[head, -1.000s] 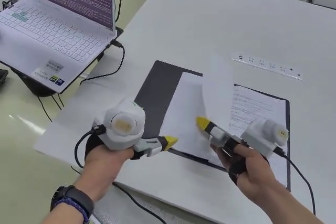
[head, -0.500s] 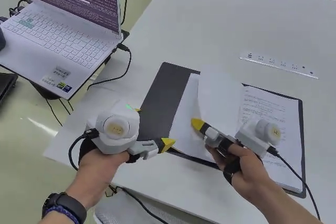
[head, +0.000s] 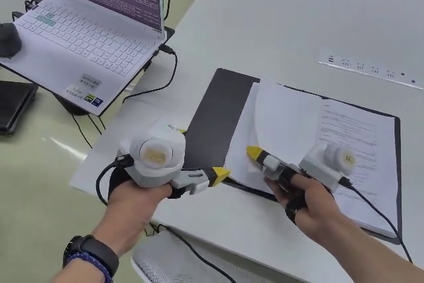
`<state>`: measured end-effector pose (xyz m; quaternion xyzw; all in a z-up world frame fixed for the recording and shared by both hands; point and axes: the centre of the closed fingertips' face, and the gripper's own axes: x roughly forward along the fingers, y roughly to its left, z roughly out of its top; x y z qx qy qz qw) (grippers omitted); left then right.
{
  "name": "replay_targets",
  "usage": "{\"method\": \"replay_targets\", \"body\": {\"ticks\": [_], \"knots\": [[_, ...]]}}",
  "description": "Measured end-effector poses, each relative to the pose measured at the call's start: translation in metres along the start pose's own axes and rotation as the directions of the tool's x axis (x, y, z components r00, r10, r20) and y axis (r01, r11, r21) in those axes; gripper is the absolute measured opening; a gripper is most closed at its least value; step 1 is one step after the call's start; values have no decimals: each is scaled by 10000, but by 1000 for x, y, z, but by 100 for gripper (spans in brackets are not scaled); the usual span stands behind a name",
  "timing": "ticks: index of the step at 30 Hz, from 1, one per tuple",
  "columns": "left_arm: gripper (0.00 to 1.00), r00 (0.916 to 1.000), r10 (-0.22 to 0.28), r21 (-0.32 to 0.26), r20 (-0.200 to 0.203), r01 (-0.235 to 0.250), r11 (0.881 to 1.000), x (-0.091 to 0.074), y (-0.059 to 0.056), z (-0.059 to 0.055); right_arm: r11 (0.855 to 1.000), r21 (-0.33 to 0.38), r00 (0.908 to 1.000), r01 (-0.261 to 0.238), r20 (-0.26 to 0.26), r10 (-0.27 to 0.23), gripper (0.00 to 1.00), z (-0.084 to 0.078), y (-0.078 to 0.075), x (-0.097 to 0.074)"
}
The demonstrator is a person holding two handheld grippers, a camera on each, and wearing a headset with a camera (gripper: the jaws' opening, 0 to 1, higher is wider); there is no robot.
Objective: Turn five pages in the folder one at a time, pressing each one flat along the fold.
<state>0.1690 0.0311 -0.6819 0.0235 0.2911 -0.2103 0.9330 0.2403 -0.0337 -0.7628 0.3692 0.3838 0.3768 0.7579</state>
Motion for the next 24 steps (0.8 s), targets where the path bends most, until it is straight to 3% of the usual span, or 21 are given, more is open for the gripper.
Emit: {"method": "replay_targets", "body": {"ticks": [11,15,24], "knots": [[71,9997,159,-200,-177,-163,9997,-4,4,-8,9983,409,9991,412,-149,-407,0,-14,-19,10],[71,9996,144,-278,-252,-151,9995,-3,2,-12,9984,499,9996,264,-64,-261,0,-12,-15,12],[71,9995,24,-300,-320,-33,9995,4,-12,-13,9986,446,9994,-290,-183,298,20,-13,1,13]]}}
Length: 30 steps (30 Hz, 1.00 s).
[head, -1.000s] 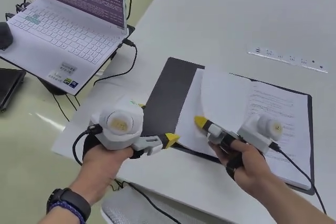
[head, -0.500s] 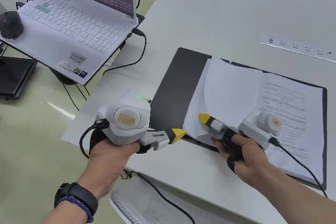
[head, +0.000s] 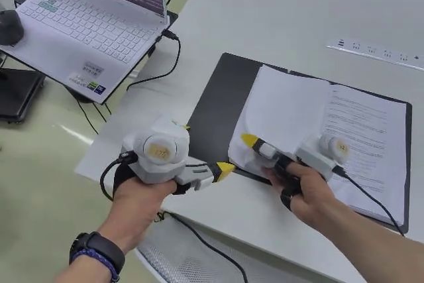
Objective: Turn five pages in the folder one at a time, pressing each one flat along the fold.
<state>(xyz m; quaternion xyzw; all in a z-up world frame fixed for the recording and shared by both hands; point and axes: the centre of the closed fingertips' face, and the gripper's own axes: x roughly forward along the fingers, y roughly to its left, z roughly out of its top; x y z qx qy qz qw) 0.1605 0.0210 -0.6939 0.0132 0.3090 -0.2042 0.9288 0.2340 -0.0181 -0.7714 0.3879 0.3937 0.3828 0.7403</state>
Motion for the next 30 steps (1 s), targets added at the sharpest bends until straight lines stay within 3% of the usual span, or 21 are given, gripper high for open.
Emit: {"method": "replay_targets", "body": {"ticks": [6,11,21,30], "knots": [[70,10000,-47,46,-85,47,10000,1,-6,-1,9998,82,9998,-194,36,194,29,1,4,0],[68,9999,136,-131,-92,-137,9998,1,-6,0,9979,-196,9979,-624,-156,621,45,2,15,-3],[56,9997,223,-311,-20,-223,9993,9,-10,2,9927,-926,9969,-768,70,778,46,20,21,-32],[44,9998,23,-153,207,-19,9999,22,-15,10,9842,-1731,9982,-374,397,449,45,37,17,-67]]}}
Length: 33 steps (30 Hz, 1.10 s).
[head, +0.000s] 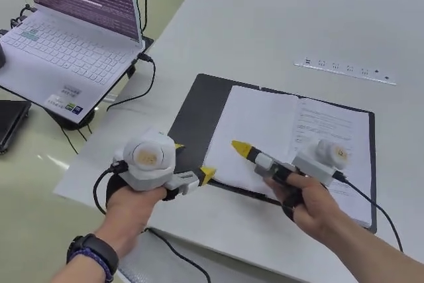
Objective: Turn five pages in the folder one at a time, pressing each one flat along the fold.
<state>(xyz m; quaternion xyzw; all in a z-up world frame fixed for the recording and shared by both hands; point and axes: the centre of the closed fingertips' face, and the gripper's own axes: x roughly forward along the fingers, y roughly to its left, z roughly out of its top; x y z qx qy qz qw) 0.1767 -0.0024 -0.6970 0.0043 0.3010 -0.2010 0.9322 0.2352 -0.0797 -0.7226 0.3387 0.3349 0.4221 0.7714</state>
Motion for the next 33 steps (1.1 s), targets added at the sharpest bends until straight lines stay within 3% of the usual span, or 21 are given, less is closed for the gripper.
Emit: {"method": "replay_targets", "body": {"ticks": [4,10,21,28,33], "knots": [[25,9986,-358,-219,392,367,9991,7,-3,7,9973,-680,9996,289,11,-288,42,4,-6,-16],[18,9982,-566,32,184,566,9984,23,-7,6,9907,-1164,9973,699,-159,-723,39,4,-18,-37],[9,9957,-658,83,-654,664,9978,49,-9,-16,9836,-1153,9903,1385,220,-1369,31,13,-38,-66],[4,9903,-566,150,-1270,590,9981,61,-6,-33,9832,-867,9868,1604,357,-1578,28,12,-48,-74],[0,9878,-413,-187,-1499,389,9991,67,-1,-41,9825,-822,9858,1673,258,-1657,26,11,-52,-78]]}}
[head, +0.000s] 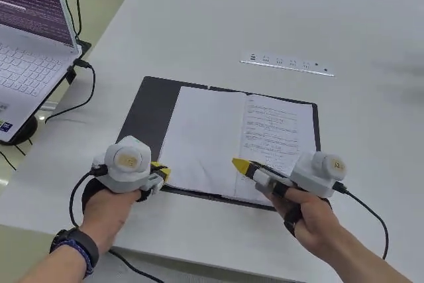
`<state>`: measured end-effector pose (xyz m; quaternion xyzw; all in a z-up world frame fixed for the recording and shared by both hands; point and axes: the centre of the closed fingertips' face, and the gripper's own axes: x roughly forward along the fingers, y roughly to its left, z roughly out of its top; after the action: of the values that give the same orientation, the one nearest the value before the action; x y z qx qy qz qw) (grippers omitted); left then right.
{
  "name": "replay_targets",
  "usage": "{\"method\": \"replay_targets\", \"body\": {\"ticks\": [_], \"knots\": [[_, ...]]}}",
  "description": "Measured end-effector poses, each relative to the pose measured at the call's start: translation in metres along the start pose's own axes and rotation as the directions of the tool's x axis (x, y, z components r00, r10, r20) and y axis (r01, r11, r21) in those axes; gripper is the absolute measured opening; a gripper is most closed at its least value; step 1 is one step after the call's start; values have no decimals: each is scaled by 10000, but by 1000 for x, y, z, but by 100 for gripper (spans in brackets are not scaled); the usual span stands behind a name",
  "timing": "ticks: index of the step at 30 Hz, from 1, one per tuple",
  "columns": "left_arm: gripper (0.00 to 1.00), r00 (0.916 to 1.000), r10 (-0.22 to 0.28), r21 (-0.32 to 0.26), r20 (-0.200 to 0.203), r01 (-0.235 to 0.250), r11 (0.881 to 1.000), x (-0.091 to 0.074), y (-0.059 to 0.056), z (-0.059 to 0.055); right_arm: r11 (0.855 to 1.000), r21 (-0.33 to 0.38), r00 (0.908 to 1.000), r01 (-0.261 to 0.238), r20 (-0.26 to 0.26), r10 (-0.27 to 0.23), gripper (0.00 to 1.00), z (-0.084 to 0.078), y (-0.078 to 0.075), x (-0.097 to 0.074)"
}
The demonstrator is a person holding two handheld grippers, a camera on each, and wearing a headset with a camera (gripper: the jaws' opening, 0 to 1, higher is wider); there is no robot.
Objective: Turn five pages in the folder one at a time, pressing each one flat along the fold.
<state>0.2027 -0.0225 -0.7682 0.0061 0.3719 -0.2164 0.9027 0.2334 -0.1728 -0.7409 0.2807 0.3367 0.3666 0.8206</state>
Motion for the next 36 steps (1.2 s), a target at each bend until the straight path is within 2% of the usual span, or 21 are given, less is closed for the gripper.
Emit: {"method": "replay_targets", "body": {"ticks": [4,10,11,13,15,20,23,29,36], "knots": [[0,9999,14,89,-154,-13,10000,5,1,-5,10000,-12,10000,12,80,-12,24,3,-3,0],[0,9973,110,415,-725,-80,9991,12,0,-24,9998,-192,9999,-77,126,79,19,12,-3,5],[0,9982,122,363,-579,-101,9993,11,0,-21,9998,-200,9999,-80,122,83,18,13,-3,6],[0,9977,211,386,-642,-186,9991,10,-1,-22,9997,-251,9999,-80,135,84,16,16,-5,8],[0,9968,301,772,-738,-243,9967,10,-1,-22,9996,-264,9998,-94,145,98,14,18,-6,11],[0,9967,344,747,-741,-288,9968,11,0,-22,9991,-417,9999,-76,117,81,12,26,-9,19],[0,9966,347,1158,-753,-259,9929,11,0,-22,9991,-418,9999,-12,137,18,10,30,-14,25],[0,9961,381,1029,-795,-298,9942,11,-1,-21,9992,-412,9999,-14,104,19,8,36,-18,37],[0,9959,431,977,-796,-352,9946,12,-2,-20,10000,-92,9995,-22,315,25,3,48,-13,51]]}}
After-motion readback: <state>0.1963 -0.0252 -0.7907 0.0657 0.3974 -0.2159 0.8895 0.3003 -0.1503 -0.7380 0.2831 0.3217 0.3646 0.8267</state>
